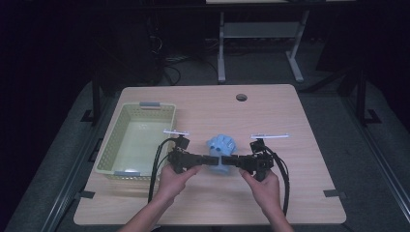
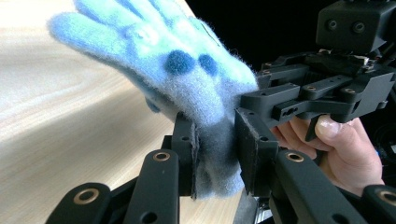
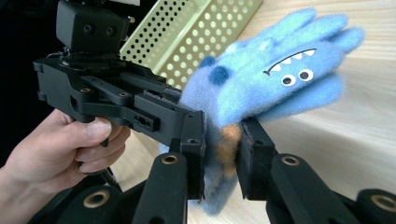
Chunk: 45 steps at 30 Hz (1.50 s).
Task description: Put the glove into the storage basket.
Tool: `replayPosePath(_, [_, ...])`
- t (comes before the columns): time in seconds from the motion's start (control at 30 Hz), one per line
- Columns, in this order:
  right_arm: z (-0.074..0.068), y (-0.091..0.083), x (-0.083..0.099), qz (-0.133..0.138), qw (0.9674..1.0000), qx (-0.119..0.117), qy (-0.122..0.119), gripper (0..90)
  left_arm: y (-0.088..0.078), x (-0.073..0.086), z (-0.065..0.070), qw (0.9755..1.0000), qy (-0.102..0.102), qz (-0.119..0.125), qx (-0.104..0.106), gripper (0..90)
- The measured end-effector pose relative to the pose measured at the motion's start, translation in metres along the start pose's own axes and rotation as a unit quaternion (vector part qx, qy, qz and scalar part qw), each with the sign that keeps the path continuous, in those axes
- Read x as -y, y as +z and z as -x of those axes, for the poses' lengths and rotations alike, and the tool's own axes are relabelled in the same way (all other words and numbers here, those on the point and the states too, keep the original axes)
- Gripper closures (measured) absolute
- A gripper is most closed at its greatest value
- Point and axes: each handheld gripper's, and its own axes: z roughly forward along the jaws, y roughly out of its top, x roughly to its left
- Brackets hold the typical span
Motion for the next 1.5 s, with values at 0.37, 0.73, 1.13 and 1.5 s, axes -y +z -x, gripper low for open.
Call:
replayPosePath(0.37, [-0.013,0.005,-0.015,0.001,0.9999,-0.012,-0.012,74.3,-0.019,-0.009,0.005,0.9999,0.008,0.010,0.000,70.1])
replayPosePath(0.73, [-0.025,0.014,-0.029,-0.004,0.9995,-0.021,-0.024,74.3,-0.037,-0.015,0.002,0.9999,0.004,0.016,0.002,70.1])
replayPosePath(1.13, [-0.037,0.026,-0.046,-0.009,0.9989,-0.034,-0.031,74.4,-0.058,-0.025,-0.001,0.9997,0.002,0.024,0.003,70.3])
replayPosePath(1.5, [-0.048,0.040,-0.061,-0.018,0.9980,-0.048,-0.038,74.4,-0.080,-0.031,-0.004,0.9994,0.003,0.034,0.000,70.4])
